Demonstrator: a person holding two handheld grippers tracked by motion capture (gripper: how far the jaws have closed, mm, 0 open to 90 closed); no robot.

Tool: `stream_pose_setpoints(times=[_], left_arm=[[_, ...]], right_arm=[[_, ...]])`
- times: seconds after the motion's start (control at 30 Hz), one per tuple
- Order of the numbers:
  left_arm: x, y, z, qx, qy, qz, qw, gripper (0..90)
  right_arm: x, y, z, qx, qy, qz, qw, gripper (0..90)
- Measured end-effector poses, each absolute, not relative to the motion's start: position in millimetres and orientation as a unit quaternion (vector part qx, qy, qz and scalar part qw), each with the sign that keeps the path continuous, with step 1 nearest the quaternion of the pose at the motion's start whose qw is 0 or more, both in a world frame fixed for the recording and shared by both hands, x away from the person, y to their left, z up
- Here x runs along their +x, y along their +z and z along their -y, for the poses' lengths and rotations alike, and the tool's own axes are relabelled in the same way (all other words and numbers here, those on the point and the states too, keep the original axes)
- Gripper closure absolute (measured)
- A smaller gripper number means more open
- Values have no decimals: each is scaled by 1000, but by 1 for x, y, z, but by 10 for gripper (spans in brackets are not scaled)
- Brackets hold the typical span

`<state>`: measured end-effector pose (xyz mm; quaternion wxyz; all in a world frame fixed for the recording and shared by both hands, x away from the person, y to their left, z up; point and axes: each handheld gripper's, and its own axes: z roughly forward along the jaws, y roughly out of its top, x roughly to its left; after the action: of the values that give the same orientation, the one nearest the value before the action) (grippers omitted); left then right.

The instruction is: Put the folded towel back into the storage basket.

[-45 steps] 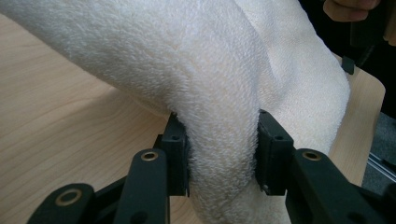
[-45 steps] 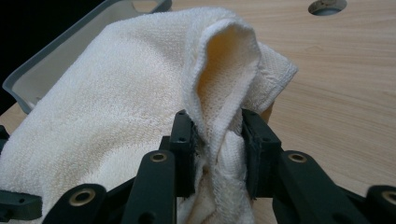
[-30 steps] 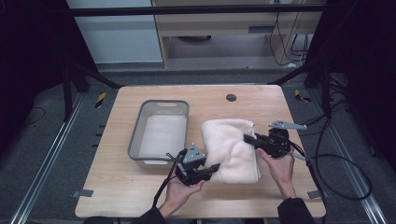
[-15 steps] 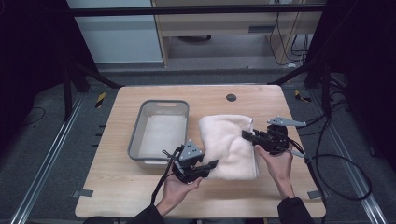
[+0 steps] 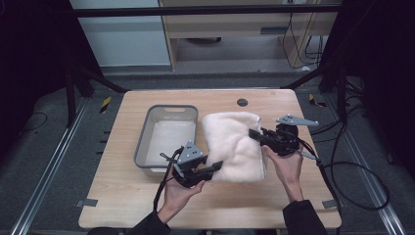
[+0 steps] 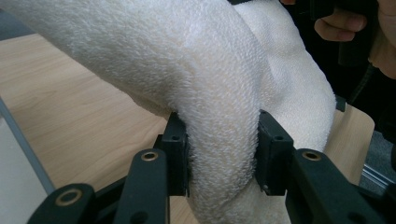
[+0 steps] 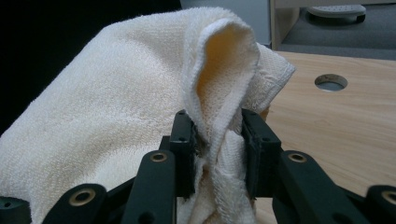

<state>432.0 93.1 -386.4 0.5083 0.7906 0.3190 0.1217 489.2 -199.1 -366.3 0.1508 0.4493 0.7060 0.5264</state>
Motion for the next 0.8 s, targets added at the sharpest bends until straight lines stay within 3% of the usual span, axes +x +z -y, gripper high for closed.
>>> stream_pose_setpoints(times=[0.8], left_arm=[[437, -361, -122, 772, 142, -324, 528, 614]], right_arm=[[497, -333, 170, 428, 535, -707, 172, 688]])
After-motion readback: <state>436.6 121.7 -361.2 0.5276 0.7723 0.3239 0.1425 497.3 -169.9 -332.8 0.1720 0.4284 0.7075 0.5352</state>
